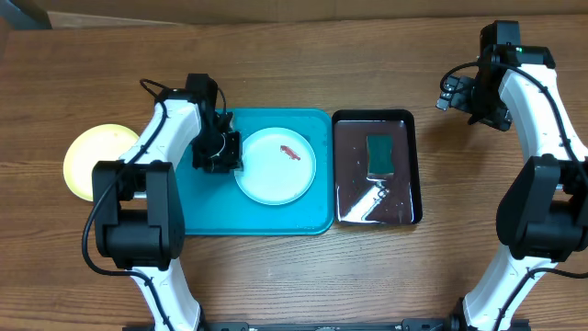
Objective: Clean dirty plates on tray and stack at the side
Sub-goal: 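Slide the light-blue plate to the teal tray's center with the left gripper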
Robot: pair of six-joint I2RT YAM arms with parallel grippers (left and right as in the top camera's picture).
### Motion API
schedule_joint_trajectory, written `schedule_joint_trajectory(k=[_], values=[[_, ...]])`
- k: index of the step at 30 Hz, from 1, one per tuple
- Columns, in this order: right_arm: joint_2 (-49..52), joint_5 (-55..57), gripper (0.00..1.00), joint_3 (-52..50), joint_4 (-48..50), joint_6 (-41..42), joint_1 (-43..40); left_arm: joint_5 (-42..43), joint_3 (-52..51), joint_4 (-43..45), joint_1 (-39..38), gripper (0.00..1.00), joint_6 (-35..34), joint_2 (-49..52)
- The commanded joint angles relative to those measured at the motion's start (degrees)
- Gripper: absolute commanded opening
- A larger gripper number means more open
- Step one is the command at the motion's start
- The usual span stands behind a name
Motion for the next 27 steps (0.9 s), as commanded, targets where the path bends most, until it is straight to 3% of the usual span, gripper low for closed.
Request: schedule_joint_trajectory(k=[1,8,18,21,27], values=[[-0.3,0.2,1.0,0.9,0.2,0.3,0.2,-1.3,2.7,-2.6,0.1,0.43,-4.3,-2.1],[-0.3,0.2,1.0,0.9,0.2,0.3,0.2,-1.4,2.5,-7.4,-1.5,0.38,-8.3,-2.8],[-0.3,0.2,1.0,0.9,0.2,0.3,0.2,-5.5,2.4,-10.1,-6.4,0.36,-20.6,-3.1],[-0.3,0.2,1.0,0.9,0.2,0.3,0.2,-9.1,2.3,-11.4,-8.5,0.36,-23.0,-5.0],[-0.3,0.2,1.0,0.9,0.2,0.3,0.2,-19.3,-0.1,-12.2,-16.3,0.34,-34.4,-11.9]])
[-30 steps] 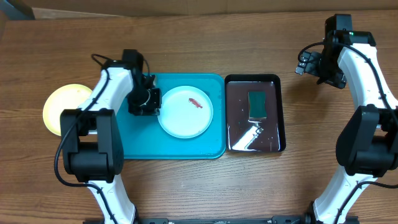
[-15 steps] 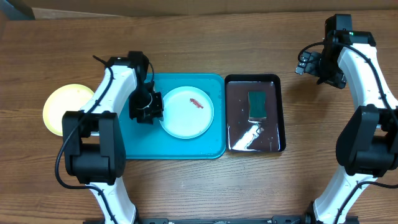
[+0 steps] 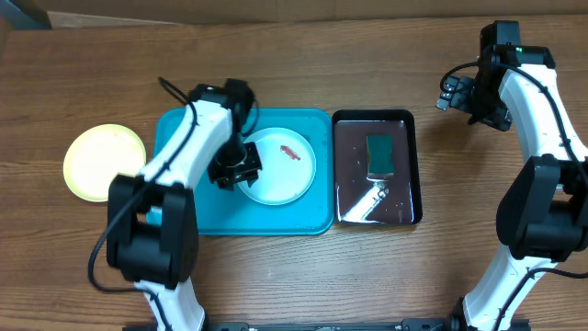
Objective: Clean dirty plates on tray and stack at the side
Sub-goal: 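Slide the light-blue plate to the teal tray's center with the left gripper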
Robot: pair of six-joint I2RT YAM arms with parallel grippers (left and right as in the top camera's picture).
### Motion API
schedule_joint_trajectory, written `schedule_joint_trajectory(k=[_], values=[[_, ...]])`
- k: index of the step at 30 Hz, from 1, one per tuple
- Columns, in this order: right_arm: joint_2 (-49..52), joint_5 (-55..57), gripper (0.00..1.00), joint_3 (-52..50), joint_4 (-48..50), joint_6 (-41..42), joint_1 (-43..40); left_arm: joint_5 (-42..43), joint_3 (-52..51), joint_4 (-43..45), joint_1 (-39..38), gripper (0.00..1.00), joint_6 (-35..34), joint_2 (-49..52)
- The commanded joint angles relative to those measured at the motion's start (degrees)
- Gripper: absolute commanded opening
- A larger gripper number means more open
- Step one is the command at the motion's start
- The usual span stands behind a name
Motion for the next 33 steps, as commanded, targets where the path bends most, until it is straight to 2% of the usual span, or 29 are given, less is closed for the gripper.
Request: schedule_joint_trajectory(k=[1,4,7,12,20,33], values=[[-0.3,0.1,1.0,0.9,0.2,0.2,0.2,-8.8,-2.2,0.8,-5.4,0.33,-11.3,-6.4],[-0.3,0.1,1.0,0.9,0.2,0.2,0.2,-12.7,-5.2,2.9,-9.2,0.29,-18.1,-8.5],[-0.3,0.1,1.0,0.9,0.2,0.2,0.2,-13.0,-8.9,6.4,-10.8,0.26,-20.9,-9.1],[-0.3,0.2,1.0,0.9,0.2,0.2,0.2,-11.3,-13.2,10.8,-8.9,0.25,-19.3,-9.1],[-0.3,0.1,1.0,0.9,0.2,0.2,0.2,-2.1,-15.1,17.1,-1.0,0.27,-10.8,-9.0],[-0.3,0.1,1.0,0.9,0.2,0.2,0.2,-1.1,-20.7,22.9,-0.5,0.25,-10.5,-9.0]])
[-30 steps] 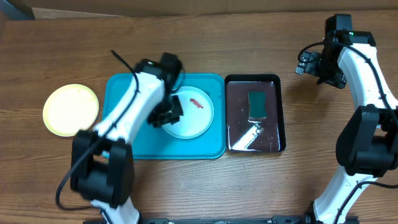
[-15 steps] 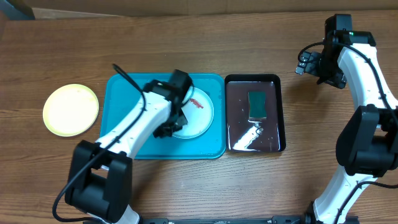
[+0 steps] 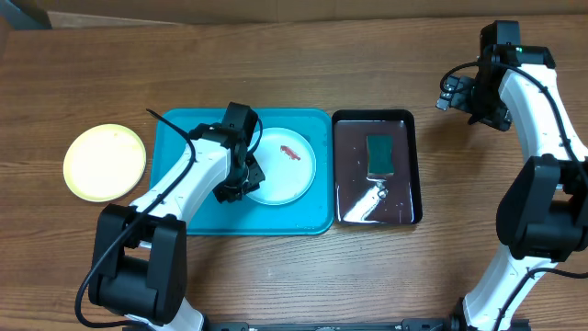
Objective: Clean dirty plates on tray and stack at the side
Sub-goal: 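Slide the light-blue plate to the teal tray's center with the left gripper, then hold the plate rim with the left gripper and move the right gripper toward the sponge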
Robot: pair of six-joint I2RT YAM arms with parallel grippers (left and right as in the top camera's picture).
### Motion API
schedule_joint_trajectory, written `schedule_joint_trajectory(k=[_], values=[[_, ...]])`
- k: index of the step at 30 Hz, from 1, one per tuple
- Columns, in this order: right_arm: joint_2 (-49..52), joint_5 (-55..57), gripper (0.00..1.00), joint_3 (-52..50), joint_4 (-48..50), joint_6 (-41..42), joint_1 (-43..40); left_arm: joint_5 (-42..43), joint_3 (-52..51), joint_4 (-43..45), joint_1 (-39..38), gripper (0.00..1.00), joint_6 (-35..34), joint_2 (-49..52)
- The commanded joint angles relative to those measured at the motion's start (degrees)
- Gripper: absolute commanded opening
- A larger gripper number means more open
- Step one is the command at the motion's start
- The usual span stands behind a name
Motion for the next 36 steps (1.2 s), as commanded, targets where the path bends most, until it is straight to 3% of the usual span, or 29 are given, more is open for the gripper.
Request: schedule_joint_trajectory(k=[1,5,11,16,21,36], values=[[-0.3,0.2,1.0,0.9,0.2,0.2,0.2,0.6,-2.0,1.3,-0.3,0.24,0.9,-0.3],[-0.3,0.2,1.0,0.9,0.2,0.2,0.2,0.6,-4.0,4.3,-0.4,0.22,0.9,-0.3],[-0.3,0.2,1.0,0.9,0.2,0.2,0.2,-1.0,-4.4,5.7,0.8,0.11,1.2,-0.3],[-0.3,0.2,1.0,0.9,0.2,0.2,0.2,-1.3,-4.4,6.1,4.5,0.05,5.3,-0.3],[-0.3,0.2,1.0,0.9,0.2,0.2,0.2,-1.3,-4.4,5.9,7.7,0.04,8.9,-0.3],[-0.3,0.2,1.0,0.9,0.2,0.2,0.2,-1.3,-4.6,6.8,8.2,0.04,8.8,-0.3]])
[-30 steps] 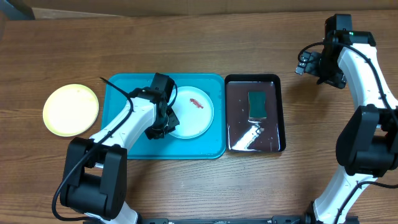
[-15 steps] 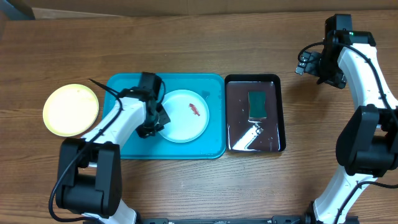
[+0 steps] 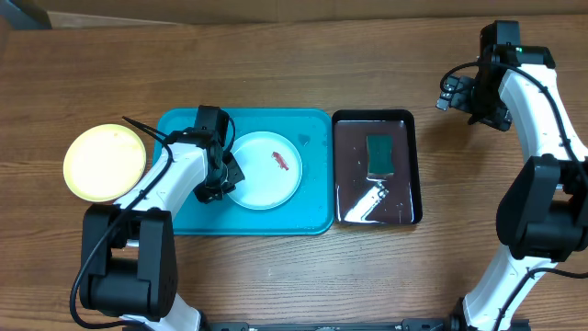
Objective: Clean dirty plates on tray and stack at the side
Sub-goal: 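Hold the plate rim with the left gripper and move the right gripper toward the sponge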
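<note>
A white plate (image 3: 262, 175) with a red smear (image 3: 282, 163) lies on the teal tray (image 3: 312, 216), left of the tray's middle. My left gripper (image 3: 223, 179) sits at the plate's left rim and looks shut on it, though the wrist hides the fingertips. A clean yellow plate (image 3: 101, 164) rests on the table left of the tray. A green sponge (image 3: 378, 154) lies in the dark wet tray (image 3: 409, 165). My right gripper (image 3: 447, 94) hangs far right, away from everything; its jaws are too small to read.
The teal tray and the dark tray stand side by side, nearly touching. A cable loops off the left arm (image 3: 175, 179) above the tray's left edge. The right arm (image 3: 542, 101) stands along the table's right side.
The left gripper has shifted left and slightly up, and the white plate has moved left with it on the teal tray. The right arm has not moved.
The left gripper was first at the teal tray's left part beside the white plate. It then stood at the plate's left rim, then lower on that rim. Now the plate sits further left on the tray. The right arm stayed put throughout.
</note>
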Robot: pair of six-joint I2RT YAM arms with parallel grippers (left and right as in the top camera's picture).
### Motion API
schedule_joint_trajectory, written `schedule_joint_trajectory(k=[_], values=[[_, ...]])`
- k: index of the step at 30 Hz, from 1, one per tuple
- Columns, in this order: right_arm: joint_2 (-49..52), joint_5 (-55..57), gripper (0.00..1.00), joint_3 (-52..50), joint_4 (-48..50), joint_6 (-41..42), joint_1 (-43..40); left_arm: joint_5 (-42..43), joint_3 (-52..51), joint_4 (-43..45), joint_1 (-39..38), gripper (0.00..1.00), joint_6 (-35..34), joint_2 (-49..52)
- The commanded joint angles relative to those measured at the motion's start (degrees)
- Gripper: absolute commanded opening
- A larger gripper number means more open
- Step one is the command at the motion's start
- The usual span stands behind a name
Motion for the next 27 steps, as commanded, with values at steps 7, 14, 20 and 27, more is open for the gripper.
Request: schedule_joint_trajectory(k=[7,14,20,27], values=[[-0.3,-0.8,1.0,0.9,3.2,0.3,0.2,-1.2,-2.9,1.9,0.2,0.04,1.2,-0.3],[-0.5,-13.9,1.0,1.1,1.9,-3.3,0.2,-0.7,-3.3,2.7,0.2,0.04,1.4,-0.3],[-2.8,-29.4,0.85,1.1,-0.7,-8.3,1.6,-0.3,-3.3,3.2,0.2,0.04,2.5,-0.3],[-6.8,-19.6,0.82,1.1,-7.1,-10.7,9.8,-0.1,-3.3,3.2,0.2,0.04,2.6,-0.3]])
